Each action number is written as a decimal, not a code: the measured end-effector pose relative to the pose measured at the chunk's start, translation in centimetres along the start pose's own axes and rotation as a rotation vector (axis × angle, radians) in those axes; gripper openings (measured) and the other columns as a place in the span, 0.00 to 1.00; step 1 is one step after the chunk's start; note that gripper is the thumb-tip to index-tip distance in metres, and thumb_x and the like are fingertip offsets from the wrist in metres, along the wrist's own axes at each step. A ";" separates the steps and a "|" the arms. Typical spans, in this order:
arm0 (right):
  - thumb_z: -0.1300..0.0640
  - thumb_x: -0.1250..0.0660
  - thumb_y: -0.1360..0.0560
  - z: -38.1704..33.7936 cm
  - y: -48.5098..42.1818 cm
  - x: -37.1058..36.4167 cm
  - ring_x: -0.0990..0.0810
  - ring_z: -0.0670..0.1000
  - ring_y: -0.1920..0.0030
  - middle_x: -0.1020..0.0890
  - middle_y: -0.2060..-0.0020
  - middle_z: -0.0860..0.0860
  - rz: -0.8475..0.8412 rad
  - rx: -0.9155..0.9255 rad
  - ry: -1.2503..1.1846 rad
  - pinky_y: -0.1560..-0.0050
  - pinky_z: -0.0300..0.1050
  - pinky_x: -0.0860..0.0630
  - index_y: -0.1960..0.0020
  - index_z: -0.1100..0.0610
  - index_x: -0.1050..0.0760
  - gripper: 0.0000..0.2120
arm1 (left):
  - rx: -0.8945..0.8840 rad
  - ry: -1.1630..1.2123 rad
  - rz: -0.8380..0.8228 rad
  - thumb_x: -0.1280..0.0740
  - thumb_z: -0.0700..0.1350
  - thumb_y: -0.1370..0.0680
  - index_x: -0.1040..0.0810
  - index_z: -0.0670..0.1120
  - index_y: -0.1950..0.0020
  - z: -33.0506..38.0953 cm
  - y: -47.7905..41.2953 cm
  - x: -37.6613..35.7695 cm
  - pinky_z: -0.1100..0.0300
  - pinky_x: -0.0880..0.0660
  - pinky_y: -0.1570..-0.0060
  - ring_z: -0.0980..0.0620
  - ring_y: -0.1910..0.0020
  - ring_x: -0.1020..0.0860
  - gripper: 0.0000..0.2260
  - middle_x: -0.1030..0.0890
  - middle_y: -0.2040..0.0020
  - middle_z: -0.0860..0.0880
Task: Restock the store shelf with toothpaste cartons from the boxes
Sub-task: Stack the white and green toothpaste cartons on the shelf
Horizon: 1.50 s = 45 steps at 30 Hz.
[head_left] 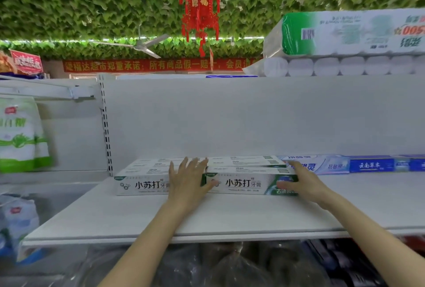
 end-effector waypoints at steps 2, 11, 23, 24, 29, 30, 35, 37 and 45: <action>0.59 0.25 0.30 -0.1 -0.8 -1.1 0.24 0.45 0.55 0.22 0.49 0.49 0.029 0.009 -0.023 0.65 0.24 0.32 0.31 0.58 0.36 0.32 | -0.020 -0.050 0.000 0.49 0.71 0.25 0.42 0.57 0.23 -0.4 -0.4 -0.9 0.46 0.55 0.26 0.51 0.24 0.43 0.33 0.38 0.24 0.54; 0.60 0.22 0.34 1.1 -2.7 -2.4 0.26 0.40 0.61 0.21 0.52 0.51 0.190 -0.037 -0.114 0.67 0.23 0.32 0.32 0.60 0.36 0.36 | -0.059 0.015 0.057 0.69 0.77 0.42 0.40 0.58 0.24 -1.1 -1.3 -1.6 0.58 0.52 0.29 0.58 0.25 0.42 0.52 0.39 0.24 0.57; 0.59 0.23 0.33 2.0 -3.1 -2.6 0.26 0.40 0.59 0.23 0.50 0.48 0.162 0.004 -0.083 0.65 0.20 0.33 0.33 0.58 0.32 0.31 | -0.050 0.054 0.015 0.56 0.70 0.30 0.37 0.56 0.25 -1.2 -1.5 -2.0 0.58 0.55 0.28 0.57 0.26 0.40 0.36 0.35 0.26 0.58; 0.59 0.23 0.33 2.0 -3.2 -2.5 0.25 0.42 0.58 0.23 0.49 0.48 0.157 0.003 -0.073 0.64 0.21 0.32 0.34 0.57 0.31 0.30 | -0.043 0.052 0.016 0.53 0.69 0.28 0.36 0.56 0.25 -1.1 -1.5 -2.0 0.57 0.55 0.28 0.57 0.26 0.39 0.34 0.34 0.26 0.57; 0.46 0.23 0.34 0.8 -1.8 -2.1 0.30 0.58 0.37 0.30 0.35 0.59 0.180 -0.004 0.086 0.37 0.50 0.30 0.29 0.58 0.37 0.41 | -0.046 0.017 -0.006 0.44 0.62 0.21 0.43 0.56 0.23 -0.3 -0.4 -0.8 0.52 0.55 0.25 0.54 0.23 0.45 0.28 0.40 0.23 0.54; 0.46 0.24 0.33 0.1 -1.2 -1.8 0.35 0.59 0.32 0.33 0.32 0.59 0.196 0.017 0.125 0.34 0.52 0.34 0.26 0.58 0.40 0.43 | -0.051 0.034 -0.012 0.43 0.63 0.21 0.46 0.57 0.22 0.0 0.1 -0.5 0.50 0.56 0.25 0.54 0.22 0.48 0.29 0.43 0.22 0.54; 0.45 0.30 0.28 -3.1 2.7 -0.7 0.41 0.57 0.27 0.37 0.27 0.56 0.172 0.207 0.195 0.28 0.52 0.42 0.25 0.57 0.41 0.38 | -0.018 0.293 0.054 0.40 0.63 0.23 0.41 0.58 0.23 2.0 3.6 1.7 0.48 0.47 0.26 0.52 0.27 0.36 0.30 0.38 0.24 0.55; 0.46 0.30 0.27 -3.8 4.3 -0.9 0.38 0.57 0.28 0.36 0.28 0.56 0.131 0.247 0.143 0.28 0.53 0.40 0.25 0.57 0.41 0.37 | 0.033 0.374 0.077 0.41 0.64 0.23 0.38 0.56 0.25 2.9 5.2 2.6 0.47 0.39 0.29 0.51 0.31 0.31 0.29 0.32 0.27 0.53; 0.45 0.34 0.24 -7.3 12.1 -1.9 0.42 0.52 0.27 0.37 0.27 0.53 0.091 0.415 0.228 0.27 0.49 0.43 0.24 0.55 0.44 0.35 | -0.069 0.420 0.058 0.41 0.60 0.21 0.36 0.54 0.25 6.8 11.6 6.8 0.52 0.41 0.27 0.54 0.27 0.37 0.25 0.33 0.26 0.54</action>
Point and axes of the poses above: each hand's wrist, its own y-axis away from the middle knuckle, its own x-axis out of the back of the hand, z = x × y, the point moved 3 cm from there along -y, towards the middle knuckle
